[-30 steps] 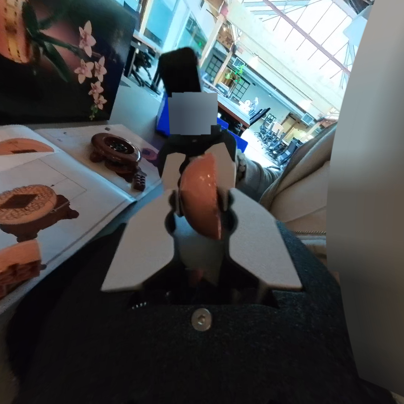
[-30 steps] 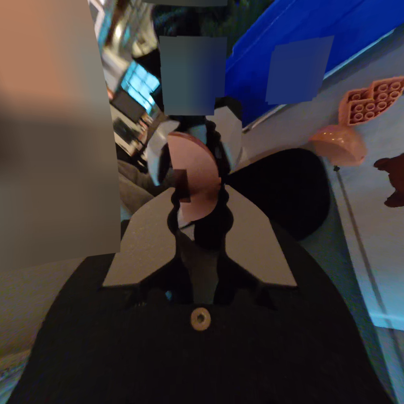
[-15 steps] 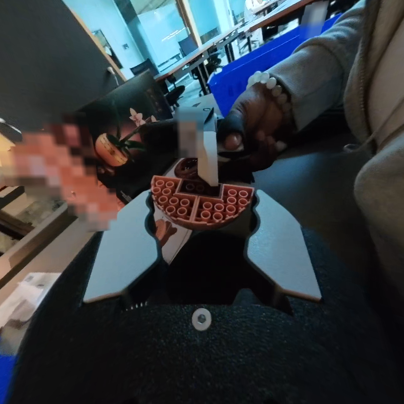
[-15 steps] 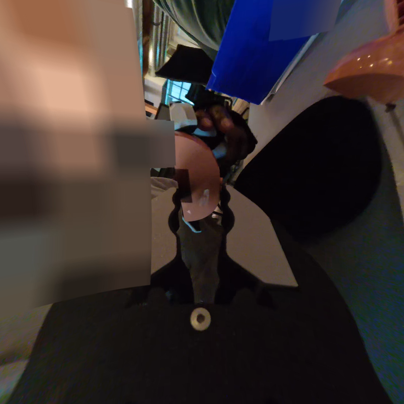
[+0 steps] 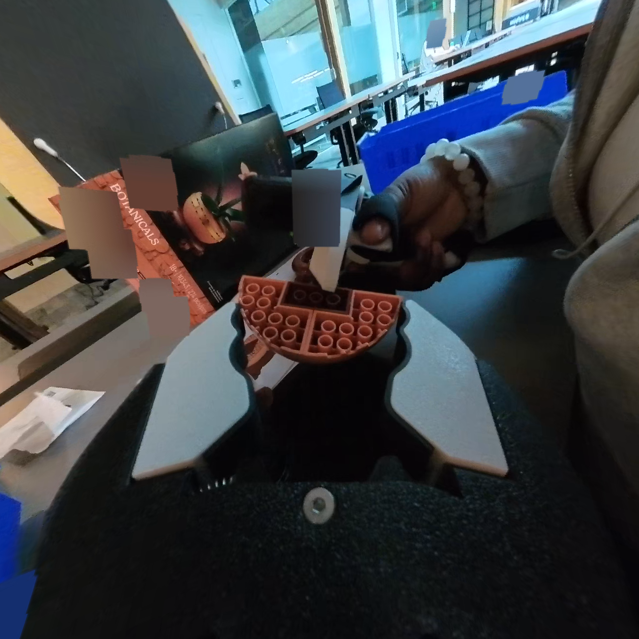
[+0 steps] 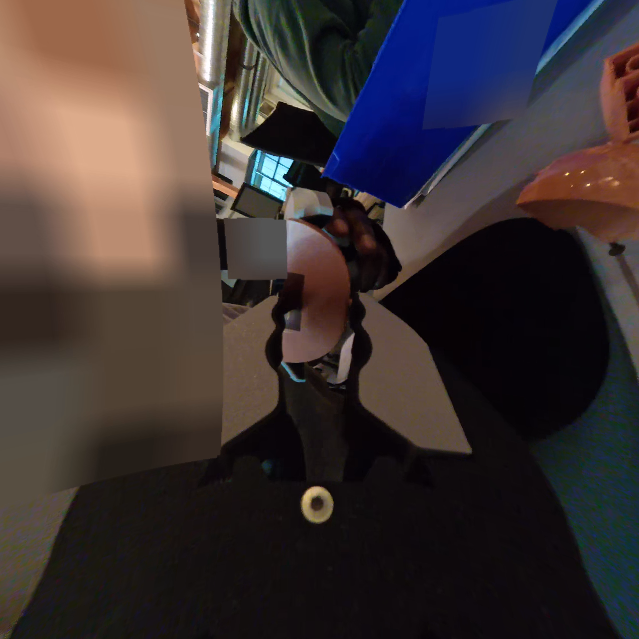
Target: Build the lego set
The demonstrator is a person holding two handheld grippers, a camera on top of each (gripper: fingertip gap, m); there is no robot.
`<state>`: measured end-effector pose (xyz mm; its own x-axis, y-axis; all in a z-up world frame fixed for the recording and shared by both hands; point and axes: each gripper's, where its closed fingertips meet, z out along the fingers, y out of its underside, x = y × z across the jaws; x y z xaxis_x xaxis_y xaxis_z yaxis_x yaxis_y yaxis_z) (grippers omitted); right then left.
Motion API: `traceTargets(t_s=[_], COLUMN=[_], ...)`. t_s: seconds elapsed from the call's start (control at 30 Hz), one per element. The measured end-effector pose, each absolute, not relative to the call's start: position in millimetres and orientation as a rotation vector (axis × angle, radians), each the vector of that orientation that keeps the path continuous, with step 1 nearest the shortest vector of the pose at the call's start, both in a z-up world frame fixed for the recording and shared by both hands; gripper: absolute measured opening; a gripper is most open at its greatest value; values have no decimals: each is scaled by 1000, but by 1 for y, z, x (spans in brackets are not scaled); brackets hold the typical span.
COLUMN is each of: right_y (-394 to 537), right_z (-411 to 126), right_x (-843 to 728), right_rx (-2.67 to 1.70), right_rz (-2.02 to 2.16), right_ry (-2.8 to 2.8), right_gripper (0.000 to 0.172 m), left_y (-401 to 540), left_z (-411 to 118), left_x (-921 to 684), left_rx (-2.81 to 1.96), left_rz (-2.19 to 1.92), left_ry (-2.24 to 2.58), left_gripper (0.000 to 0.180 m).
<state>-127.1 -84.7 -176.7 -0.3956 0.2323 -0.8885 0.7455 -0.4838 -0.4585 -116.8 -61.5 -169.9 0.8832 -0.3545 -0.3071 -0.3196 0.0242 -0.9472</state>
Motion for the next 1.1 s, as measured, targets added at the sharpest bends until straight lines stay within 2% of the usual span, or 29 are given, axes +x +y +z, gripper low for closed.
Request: traceTargets(t_s=[1.0,1.1], right_y=[-68,-60], right_z=[-189,-181], right_x=[-116,-119], right_rx=[1636,1630], right_rz=[-1962,-1966], right_ry=[1467,1559], right_gripper=[35,35], left_y=[-51,-47], left_z=[-186,-182], left_x=[-105,-113], left_rx=[-1647,-1674], left_rz=[56,67], left_ry=[621,545], left_gripper=[84,94])
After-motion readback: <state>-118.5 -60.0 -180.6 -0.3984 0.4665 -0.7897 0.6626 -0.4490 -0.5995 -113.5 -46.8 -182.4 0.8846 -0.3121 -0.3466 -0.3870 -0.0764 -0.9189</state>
